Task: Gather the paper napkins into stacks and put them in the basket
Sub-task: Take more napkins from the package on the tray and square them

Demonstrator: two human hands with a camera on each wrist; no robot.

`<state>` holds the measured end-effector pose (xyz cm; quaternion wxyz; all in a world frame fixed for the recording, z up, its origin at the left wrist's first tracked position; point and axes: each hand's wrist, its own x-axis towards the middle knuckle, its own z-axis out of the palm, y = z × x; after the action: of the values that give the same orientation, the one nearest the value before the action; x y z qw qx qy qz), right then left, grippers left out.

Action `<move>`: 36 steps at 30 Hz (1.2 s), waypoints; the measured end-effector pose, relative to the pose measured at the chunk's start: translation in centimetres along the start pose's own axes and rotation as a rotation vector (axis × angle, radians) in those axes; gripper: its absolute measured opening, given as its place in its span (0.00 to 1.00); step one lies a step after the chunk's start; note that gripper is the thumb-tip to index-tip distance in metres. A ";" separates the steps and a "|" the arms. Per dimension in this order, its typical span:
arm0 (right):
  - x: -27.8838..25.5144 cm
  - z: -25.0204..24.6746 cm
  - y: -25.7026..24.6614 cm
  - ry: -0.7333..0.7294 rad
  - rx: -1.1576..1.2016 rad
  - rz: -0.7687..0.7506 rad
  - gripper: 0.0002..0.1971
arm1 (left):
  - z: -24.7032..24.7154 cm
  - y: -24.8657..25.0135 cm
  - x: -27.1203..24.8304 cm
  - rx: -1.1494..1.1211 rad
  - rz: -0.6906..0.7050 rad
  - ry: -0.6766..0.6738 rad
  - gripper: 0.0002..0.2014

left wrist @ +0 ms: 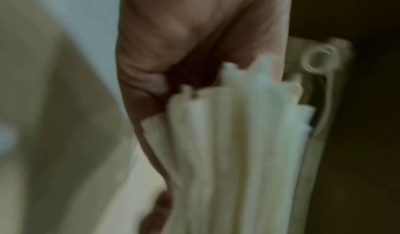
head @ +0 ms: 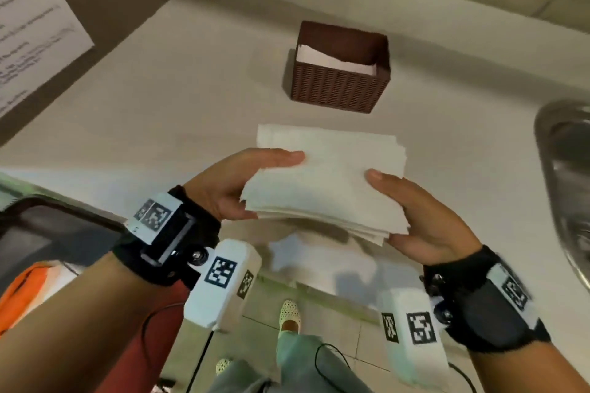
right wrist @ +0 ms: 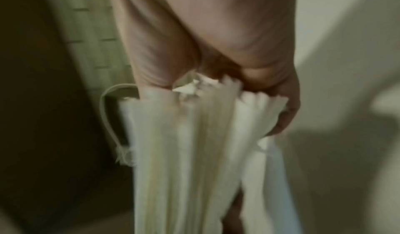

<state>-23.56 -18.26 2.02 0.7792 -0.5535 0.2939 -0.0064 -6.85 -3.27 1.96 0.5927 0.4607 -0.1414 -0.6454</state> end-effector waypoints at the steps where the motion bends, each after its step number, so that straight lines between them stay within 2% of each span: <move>1: 0.1 -0.8 0.0 0.015 -0.044 -0.059 0.33 | -0.3 0.3 0.6 0.083 0.008 0.014 0.13; 2: 0.2 -1.4 -0.1 0.061 -0.092 -0.097 0.46 | -0.5 0.5 1.2 0.179 0.052 0.029 0.14; 3: 0.3 -2.0 -0.1 0.124 -0.165 -0.143 0.50 | -0.5 0.8 1.9 0.298 0.129 0.060 0.18; 4: 0.4 -1.9 0.1 0.207 -0.259 -0.204 0.46 | -0.7 0.6 2.1 0.422 0.218 0.109 0.20; 6: 0.8 -2.1 0.3 0.359 -0.441 -0.333 0.30 | -0.5 0.5 3.2 0.682 0.378 0.184 0.21; 8: 1.5 -2.2 1.0 0.418 -0.541 -0.398 0.22 | -0.7 0.0 4.3 0.822 0.468 0.212 0.21; 10: 2.2 -2.3 1.5 0.418 -0.575 -0.387 0.24 | -1.4 -0.6 5.2 0.805 0.464 0.205 0.29; 14: 3.5 -2.0 1.9 0.363 -0.617 -0.245 0.50 | -2.8 -0.9 6.2 0.831 0.340 0.177 0.48; 17: 4.0 -1.9 1.5 0.418 -0.600 -0.269 0.53 | -2.9 -0.6 6.6 0.796 0.325 0.159 0.53; 19: 4.0 -2.0 1.0 0.429 -0.632 -0.291 0.55 | -2.7 -0.2 6.8 0.787 0.348 0.160 0.53; 23: 4.3 -1.9 0.5 0.340 -0.712 -0.229 0.60 | -2.5 0.2 7.0 0.722 0.325 0.177 0.52; 28: 4.1 -1.4 -0.4 0.372 -0.867 -0.191 0.56 | -2.9 0.2 7.4 0.711 0.371 0.196 0.46; 30: 3.6 -0.4 -0.9 0.420 -1.118 -0.200 0.55 | -3.1 0.3 7.6 0.718 0.399 0.188 0.43; 32: 3.7 0.5 -0.8 0.457 -1.423 -0.278 0.51 | -3.2 0.1 7.9 0.725 0.419 0.172 0.40; 34: 4.3 1.2 -0.4 0.397 -1.568 -0.298 0.46 | -3.1 -0.1 8.2 0.691 0.418 0.152 0.38; 36: 4.9 1.9 -0.1 0.347 -1.647 -0.236 0.44 | -3.2 -0.1 8.4 0.677 0.411 0.127 0.36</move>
<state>-18.61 -18.31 0.28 0.0659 -0.9623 0.2603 0.0435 -3.42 -9.60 -3.35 0.5314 0.6313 -0.3982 -0.4005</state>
